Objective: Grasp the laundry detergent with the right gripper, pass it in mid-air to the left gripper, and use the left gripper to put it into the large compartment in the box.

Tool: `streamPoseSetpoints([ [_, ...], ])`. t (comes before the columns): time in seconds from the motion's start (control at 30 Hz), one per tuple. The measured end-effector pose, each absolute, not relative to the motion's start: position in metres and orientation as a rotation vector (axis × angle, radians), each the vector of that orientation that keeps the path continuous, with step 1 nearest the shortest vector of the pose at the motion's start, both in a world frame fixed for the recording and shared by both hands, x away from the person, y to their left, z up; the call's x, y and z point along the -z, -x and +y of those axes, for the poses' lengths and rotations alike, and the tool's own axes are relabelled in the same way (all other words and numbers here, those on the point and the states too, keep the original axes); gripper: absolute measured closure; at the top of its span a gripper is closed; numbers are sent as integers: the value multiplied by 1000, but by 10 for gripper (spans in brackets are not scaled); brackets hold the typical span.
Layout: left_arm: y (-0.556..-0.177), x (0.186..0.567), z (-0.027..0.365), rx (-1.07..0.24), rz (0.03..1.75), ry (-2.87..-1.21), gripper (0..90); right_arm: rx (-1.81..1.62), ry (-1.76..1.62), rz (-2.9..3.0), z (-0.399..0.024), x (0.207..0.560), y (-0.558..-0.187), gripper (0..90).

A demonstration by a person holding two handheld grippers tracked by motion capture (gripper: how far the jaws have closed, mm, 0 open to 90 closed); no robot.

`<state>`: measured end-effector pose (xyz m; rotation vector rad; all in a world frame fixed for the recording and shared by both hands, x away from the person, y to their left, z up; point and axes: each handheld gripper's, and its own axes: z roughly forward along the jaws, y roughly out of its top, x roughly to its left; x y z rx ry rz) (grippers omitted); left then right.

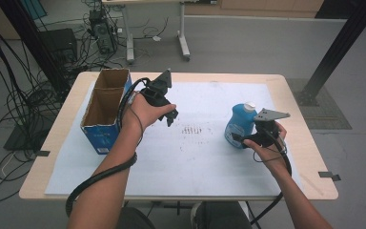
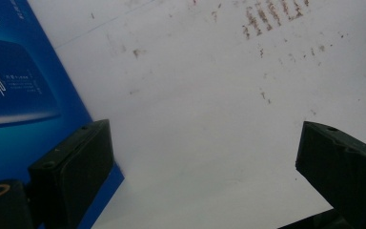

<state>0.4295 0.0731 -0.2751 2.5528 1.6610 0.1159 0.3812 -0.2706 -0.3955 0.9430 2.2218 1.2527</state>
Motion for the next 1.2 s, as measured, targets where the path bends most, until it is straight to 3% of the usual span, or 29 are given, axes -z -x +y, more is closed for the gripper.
streamPoseSetpoints([
  [1.2,-429,272,73,-125,1654,-2556,60,-1258,-953,2199,-272,396,-380,16],
])
